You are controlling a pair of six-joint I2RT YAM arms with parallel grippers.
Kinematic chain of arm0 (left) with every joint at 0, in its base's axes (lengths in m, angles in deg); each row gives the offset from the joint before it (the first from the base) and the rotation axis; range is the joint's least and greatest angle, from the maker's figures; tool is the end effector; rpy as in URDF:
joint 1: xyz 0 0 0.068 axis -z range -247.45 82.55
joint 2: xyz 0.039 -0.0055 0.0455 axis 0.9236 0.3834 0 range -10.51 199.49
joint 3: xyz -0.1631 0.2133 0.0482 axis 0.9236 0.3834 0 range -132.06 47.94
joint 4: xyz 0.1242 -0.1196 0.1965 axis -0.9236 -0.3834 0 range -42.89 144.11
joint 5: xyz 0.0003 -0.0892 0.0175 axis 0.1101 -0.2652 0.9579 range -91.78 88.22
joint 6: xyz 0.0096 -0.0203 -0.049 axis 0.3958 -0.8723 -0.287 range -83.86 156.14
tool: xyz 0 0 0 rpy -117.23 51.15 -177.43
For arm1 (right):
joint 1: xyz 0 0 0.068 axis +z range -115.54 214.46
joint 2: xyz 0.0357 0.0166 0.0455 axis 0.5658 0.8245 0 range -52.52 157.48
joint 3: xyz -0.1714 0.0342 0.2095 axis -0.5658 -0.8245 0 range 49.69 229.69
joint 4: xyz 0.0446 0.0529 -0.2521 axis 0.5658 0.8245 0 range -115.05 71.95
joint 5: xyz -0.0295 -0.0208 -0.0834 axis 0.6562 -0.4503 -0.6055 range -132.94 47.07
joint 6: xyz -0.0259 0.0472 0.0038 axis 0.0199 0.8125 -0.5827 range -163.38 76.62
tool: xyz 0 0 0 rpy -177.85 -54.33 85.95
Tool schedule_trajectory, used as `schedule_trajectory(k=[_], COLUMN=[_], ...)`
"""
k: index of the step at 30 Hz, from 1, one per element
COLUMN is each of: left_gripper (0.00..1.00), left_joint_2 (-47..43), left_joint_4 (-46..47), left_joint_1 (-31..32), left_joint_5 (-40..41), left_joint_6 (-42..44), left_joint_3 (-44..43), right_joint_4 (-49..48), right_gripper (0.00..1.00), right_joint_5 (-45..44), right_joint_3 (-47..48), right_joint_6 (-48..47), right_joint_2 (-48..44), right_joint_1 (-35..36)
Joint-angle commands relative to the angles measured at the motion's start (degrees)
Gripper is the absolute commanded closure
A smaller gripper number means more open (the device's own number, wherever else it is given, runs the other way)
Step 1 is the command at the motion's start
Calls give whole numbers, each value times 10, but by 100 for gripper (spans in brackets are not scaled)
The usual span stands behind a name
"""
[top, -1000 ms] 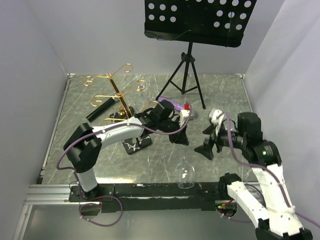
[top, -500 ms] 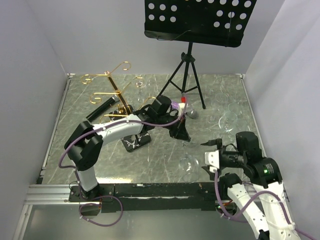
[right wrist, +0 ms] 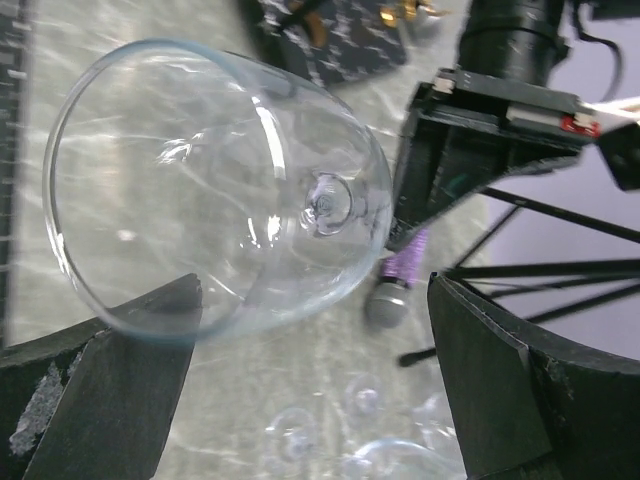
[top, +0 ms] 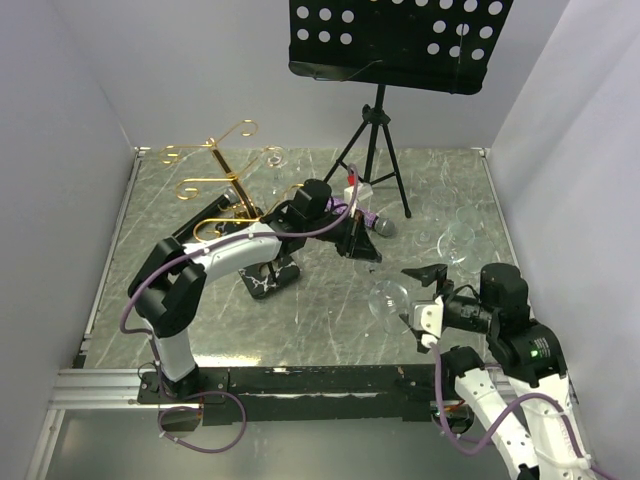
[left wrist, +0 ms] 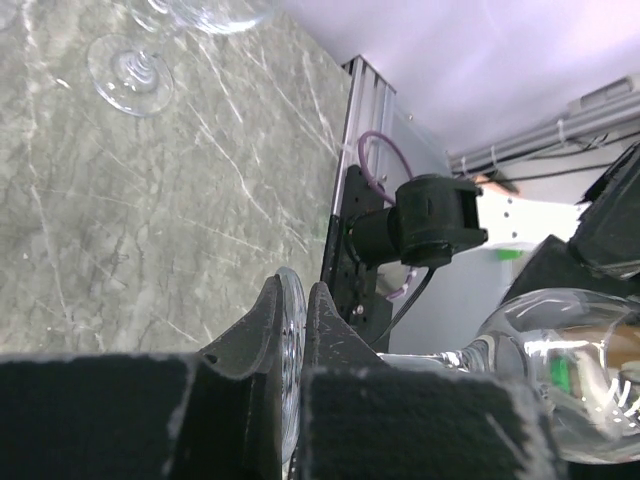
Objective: Take the wine glass off the wine glass rack
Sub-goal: Place the wine glass at the center of the board.
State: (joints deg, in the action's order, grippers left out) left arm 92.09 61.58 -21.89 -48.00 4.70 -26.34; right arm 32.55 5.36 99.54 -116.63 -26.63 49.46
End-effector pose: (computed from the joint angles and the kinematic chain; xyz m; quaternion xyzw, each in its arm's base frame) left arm 0.2714 -0.3135 0.2725 0.3141 0.7242 -0.5778 0.2072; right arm 0.0542 0.0422 0.3289 -0.6987 0.4429 0.1053 0.5519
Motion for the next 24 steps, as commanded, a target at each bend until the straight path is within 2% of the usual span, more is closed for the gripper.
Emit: schedule_trajectory(k=[1,5,8,17,24], left_gripper=[99,99,99,99,99], left_joint_2=[3,5,10,19,24], left_joint_4=[43,53,58,62,64], left_joint_1=[-26,-26,-27,-21,-21], left_joint_5=[-7,-6,-8,-7,-7], left_joint_6=[-52,-59,-67,-70,-74], left_joint_3=[-1,1,-1,-4,-10], right_joint_4=[-116,-92,-149,-155,-72], right_gripper=[0,0,0,0,0], right_joint_5=[-14,-9,-21,22,63], right_joint_3=[-33,-63,-94,-38,-29], right_joint_6=[-6,-89,-73,-21,-138], right_joint_2=[-50,-88,-116,-78,-75], right_joint_1=[8,9,9,9,9])
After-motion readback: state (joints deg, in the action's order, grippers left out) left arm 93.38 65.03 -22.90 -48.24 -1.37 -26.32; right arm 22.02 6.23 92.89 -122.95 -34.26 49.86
